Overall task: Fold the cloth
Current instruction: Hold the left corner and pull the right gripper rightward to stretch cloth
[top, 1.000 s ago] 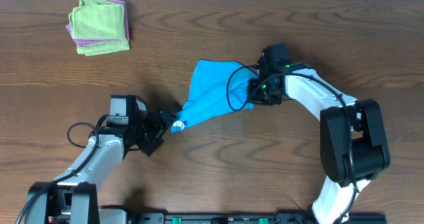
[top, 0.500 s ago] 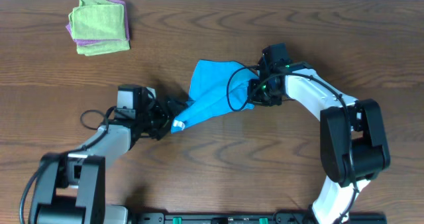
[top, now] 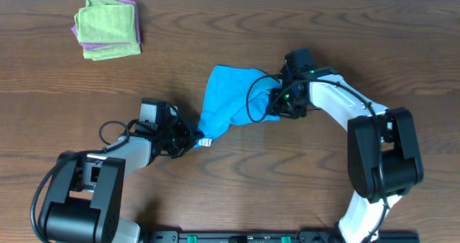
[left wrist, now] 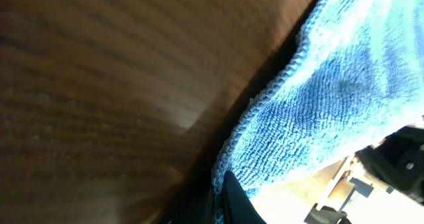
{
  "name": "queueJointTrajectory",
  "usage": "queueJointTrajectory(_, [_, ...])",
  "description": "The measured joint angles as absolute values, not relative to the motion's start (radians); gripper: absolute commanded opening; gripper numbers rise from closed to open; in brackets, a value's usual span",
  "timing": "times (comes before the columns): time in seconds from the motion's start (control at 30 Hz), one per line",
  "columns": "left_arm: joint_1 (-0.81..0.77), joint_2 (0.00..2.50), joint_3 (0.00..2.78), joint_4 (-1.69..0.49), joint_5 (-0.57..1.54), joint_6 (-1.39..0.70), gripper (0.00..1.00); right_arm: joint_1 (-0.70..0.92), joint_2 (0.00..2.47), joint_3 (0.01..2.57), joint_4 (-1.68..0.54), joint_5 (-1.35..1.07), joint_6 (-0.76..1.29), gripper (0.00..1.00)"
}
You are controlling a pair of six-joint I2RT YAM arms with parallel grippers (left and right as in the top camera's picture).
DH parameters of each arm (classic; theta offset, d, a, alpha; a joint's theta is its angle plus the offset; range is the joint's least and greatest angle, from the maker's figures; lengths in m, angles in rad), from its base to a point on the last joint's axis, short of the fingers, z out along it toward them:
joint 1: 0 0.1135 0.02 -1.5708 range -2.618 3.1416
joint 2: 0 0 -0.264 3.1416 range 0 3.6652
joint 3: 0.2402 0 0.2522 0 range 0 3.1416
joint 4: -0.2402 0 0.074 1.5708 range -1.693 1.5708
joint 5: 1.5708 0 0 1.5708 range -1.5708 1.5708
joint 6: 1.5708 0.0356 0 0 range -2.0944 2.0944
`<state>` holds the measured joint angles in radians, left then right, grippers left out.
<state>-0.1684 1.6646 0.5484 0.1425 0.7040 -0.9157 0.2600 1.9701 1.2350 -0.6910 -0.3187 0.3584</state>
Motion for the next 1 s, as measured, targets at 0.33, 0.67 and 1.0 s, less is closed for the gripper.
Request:
queueJointTrajectory(0.33, [-0.168, 1.666, 0.548, 0.187, 0.717, -0.946, 0.06, 0.251, 1.969, 1.238, -0.761, -0.337, 0.36, 0.53])
queueJointTrajectory(0.67, [-0.168, 1.666, 0.548, 0.187, 0.731, -0.946, 0.06, 0.253, 1.967, 1.238, -0.663, -0.274, 0.361, 0.51])
queueJointTrajectory(1.0, [-0.168, 1.666, 0.548, 0.187, 0.739, -0.946, 0.06, 0.282, 1.968, 1.234, -0.629, -0.231, 0.382, 0.13])
